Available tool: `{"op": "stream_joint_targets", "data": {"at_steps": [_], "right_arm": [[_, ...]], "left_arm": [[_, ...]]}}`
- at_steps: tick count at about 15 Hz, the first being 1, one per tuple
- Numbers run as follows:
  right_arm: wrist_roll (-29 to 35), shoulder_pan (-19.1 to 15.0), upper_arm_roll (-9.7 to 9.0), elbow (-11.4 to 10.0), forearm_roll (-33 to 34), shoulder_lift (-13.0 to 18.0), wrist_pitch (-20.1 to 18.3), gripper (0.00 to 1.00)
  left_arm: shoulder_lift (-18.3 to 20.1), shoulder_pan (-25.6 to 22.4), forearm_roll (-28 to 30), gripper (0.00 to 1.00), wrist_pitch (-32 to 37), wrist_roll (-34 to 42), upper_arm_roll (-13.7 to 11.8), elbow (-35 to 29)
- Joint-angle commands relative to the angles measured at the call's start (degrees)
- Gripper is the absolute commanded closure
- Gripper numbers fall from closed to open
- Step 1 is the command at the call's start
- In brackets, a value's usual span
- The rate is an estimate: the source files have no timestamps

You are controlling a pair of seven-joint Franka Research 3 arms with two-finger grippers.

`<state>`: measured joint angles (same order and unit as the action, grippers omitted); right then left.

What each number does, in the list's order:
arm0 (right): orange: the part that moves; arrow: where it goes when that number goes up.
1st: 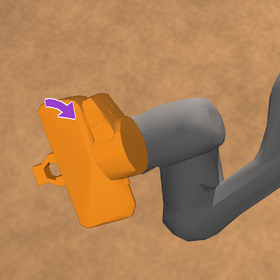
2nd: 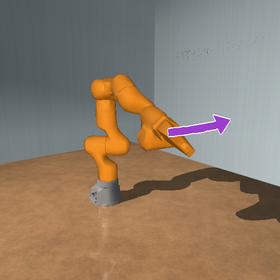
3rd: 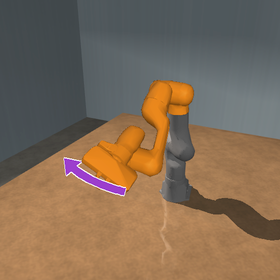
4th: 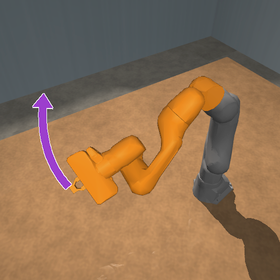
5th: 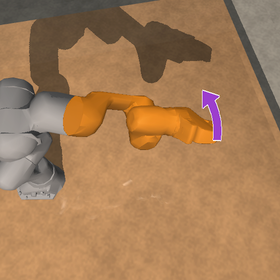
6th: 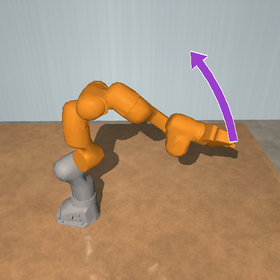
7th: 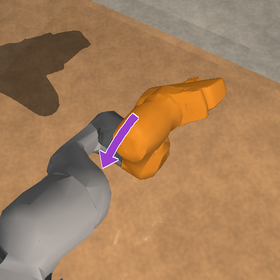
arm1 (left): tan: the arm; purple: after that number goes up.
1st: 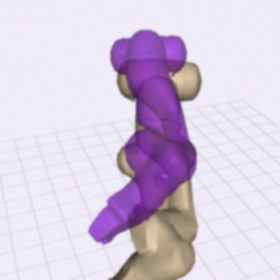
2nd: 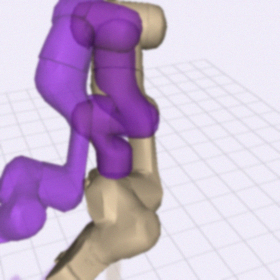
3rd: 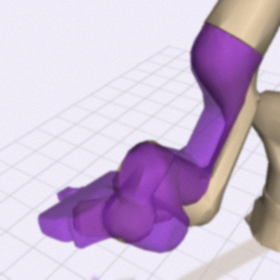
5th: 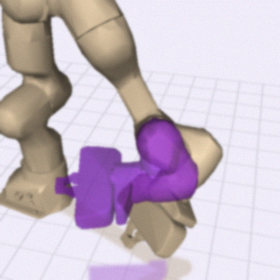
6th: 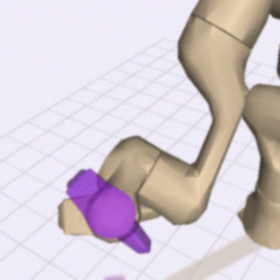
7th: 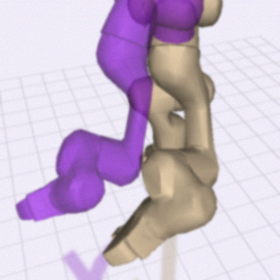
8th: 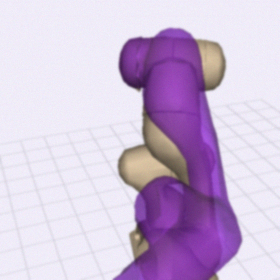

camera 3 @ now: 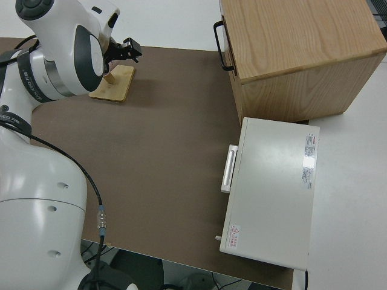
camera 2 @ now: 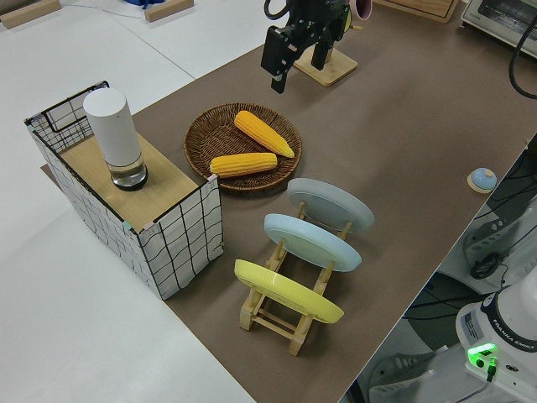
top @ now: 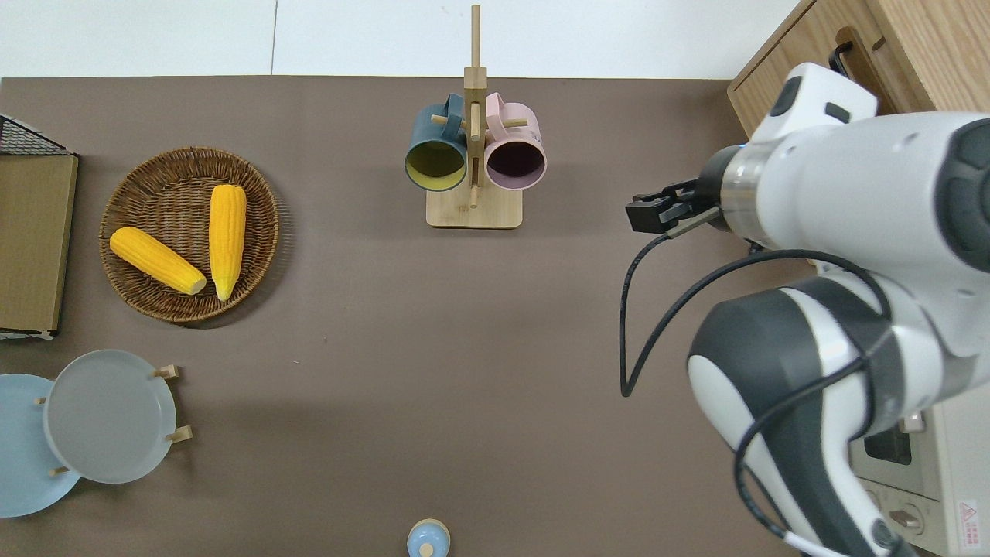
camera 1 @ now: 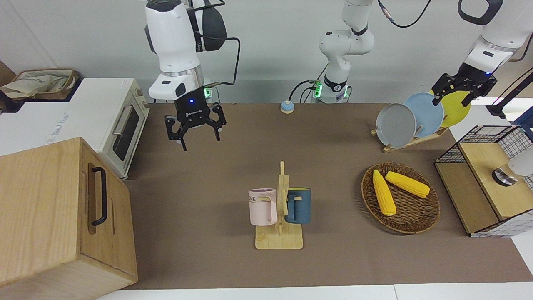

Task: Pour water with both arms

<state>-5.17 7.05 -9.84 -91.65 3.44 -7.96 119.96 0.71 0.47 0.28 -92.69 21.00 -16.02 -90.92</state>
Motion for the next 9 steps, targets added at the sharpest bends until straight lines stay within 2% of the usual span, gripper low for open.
{"op": "stream_joint_targets", "data": {"at_steps": [1, 3, 5, 9], "right_arm": [[-2.4, 2.5, 0.0, -0.4, 5.8, -2.5, 5.6, 0.013], [-4.4, 3.4, 0.0, -0.3, 8.9, -3.5, 7.7, 0.013], [-6.4, 3.6, 0.0, 0.1, 9.0, -4.5, 9.0, 0.013], [-8.3, 4.9, -0.09, 0.2, 10.6, -6.9, 13.5, 0.013]], "left_arm": [[-1.4, 0.1, 3.0, 0.01, -3.1, 4.6, -4.3, 0.4], [-2.2, 0.1, 4.3, 0.01, -4.2, 9.5, -7.2, 0.6], [-3.0, -0.5, 5.9, 0.01, -5.4, 11.6, -8.3, 0.8], [-4.6, -4.3, 8.6, 0.01, -10.2, 15.6, -8.4, 0.8]]}}
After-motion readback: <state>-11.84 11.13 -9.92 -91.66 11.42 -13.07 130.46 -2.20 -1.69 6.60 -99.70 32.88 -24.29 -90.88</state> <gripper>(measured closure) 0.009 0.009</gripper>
